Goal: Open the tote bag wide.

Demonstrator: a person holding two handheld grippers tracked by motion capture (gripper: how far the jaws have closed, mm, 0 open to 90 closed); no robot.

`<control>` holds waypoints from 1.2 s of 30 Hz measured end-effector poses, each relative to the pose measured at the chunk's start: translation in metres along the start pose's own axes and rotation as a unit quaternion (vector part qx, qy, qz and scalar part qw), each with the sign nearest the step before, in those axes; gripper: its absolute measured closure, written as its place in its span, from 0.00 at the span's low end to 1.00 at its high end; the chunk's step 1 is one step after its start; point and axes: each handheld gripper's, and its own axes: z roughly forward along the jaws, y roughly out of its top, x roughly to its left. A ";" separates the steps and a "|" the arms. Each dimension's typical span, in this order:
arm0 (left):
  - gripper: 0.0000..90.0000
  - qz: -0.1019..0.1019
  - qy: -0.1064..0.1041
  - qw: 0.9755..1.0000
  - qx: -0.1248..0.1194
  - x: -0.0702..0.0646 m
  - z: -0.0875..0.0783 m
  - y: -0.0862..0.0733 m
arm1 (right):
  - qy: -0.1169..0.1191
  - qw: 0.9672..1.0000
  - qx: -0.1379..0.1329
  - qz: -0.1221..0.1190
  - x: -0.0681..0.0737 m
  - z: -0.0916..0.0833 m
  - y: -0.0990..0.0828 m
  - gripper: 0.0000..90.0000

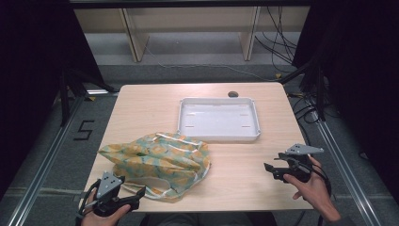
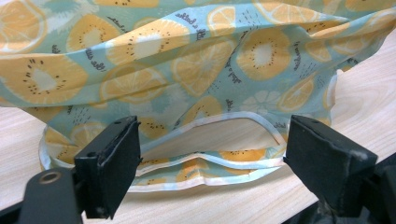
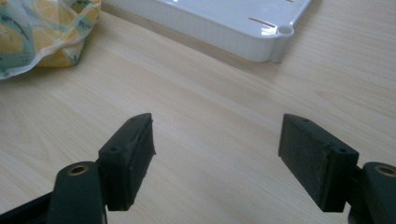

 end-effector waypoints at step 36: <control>0.19 -0.004 0.008 1.000 0.008 -0.007 -0.004 -0.001 | 0.118 0.989 -0.053 -0.070 0.071 0.024 0.033 0.18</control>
